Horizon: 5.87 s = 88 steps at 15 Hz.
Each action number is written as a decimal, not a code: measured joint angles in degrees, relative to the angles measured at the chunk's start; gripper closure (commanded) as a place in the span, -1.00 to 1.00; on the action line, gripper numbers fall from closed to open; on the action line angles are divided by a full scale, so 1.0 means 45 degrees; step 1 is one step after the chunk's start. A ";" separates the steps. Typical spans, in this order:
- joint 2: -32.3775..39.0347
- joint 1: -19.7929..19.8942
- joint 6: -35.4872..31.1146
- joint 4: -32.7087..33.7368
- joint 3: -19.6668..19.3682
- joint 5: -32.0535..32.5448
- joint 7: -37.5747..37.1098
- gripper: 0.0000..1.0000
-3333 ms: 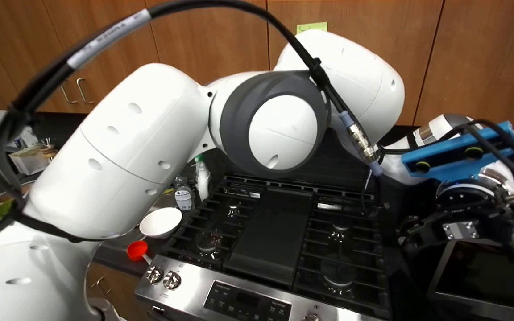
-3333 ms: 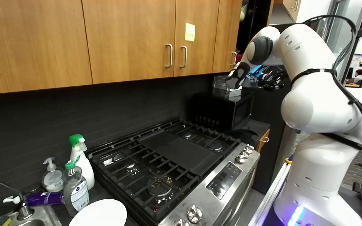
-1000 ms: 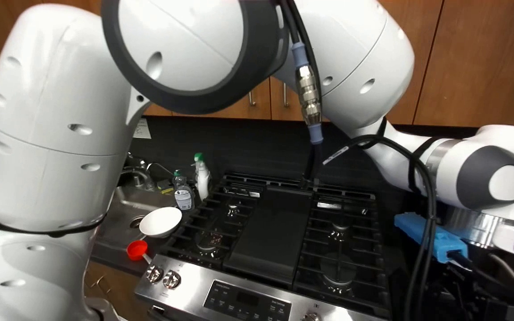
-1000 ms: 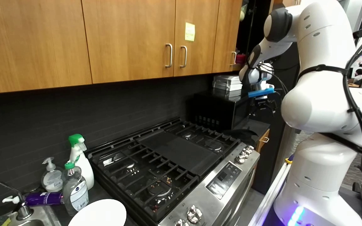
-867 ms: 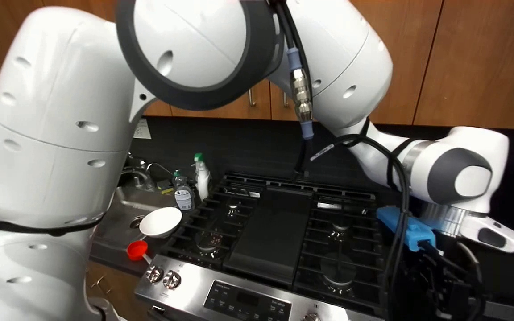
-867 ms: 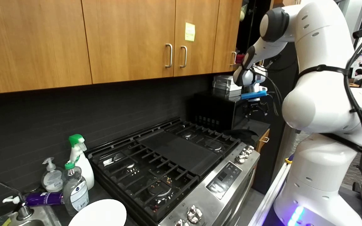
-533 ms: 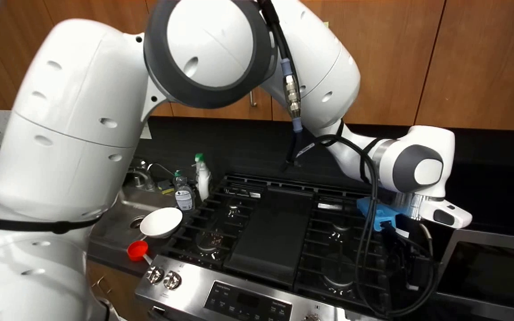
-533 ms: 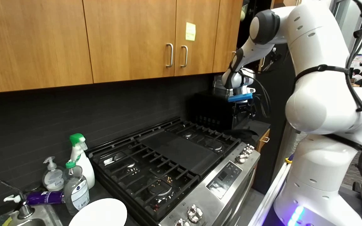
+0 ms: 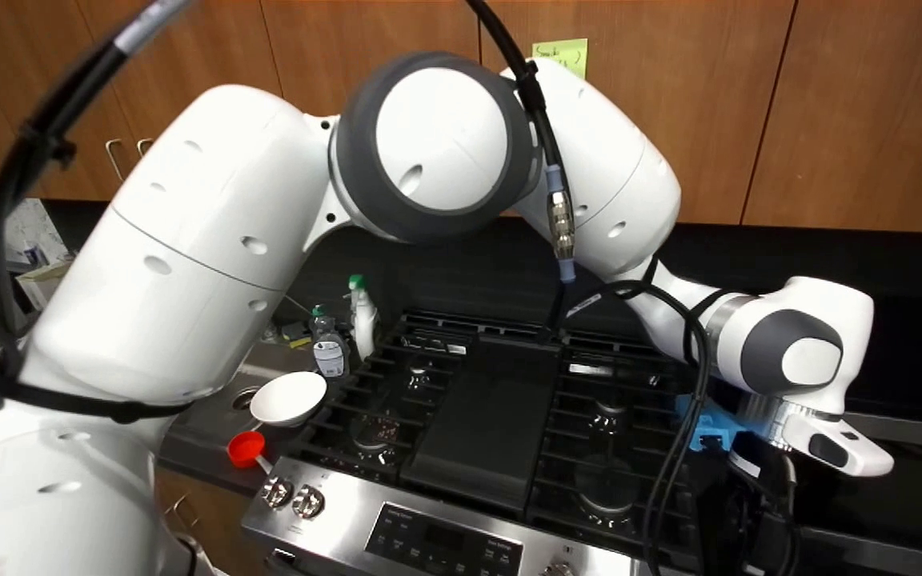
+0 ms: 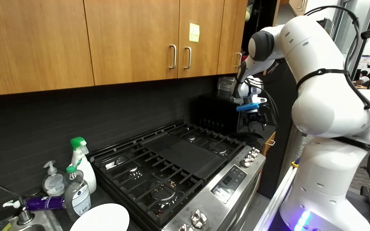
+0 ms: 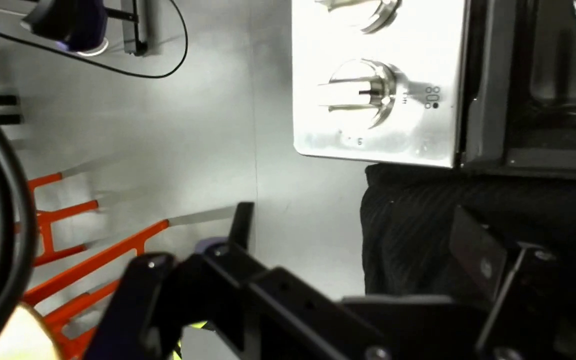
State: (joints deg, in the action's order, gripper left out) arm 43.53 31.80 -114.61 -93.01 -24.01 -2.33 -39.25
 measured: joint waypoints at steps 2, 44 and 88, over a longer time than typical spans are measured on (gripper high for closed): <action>0.0520 0.0125 0.0593 0.1091 0.0207 -0.1035 -0.0116 -1.00; 0.3615 -0.0440 0.1095 0.4404 -0.0618 0.1120 -0.1354 -1.00; 0.3859 0.2720 0.5871 0.6580 0.1124 -0.3226 -0.7972 -1.00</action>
State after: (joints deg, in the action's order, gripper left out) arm 60.89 44.04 -88.19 -63.40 -18.95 -16.85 -75.12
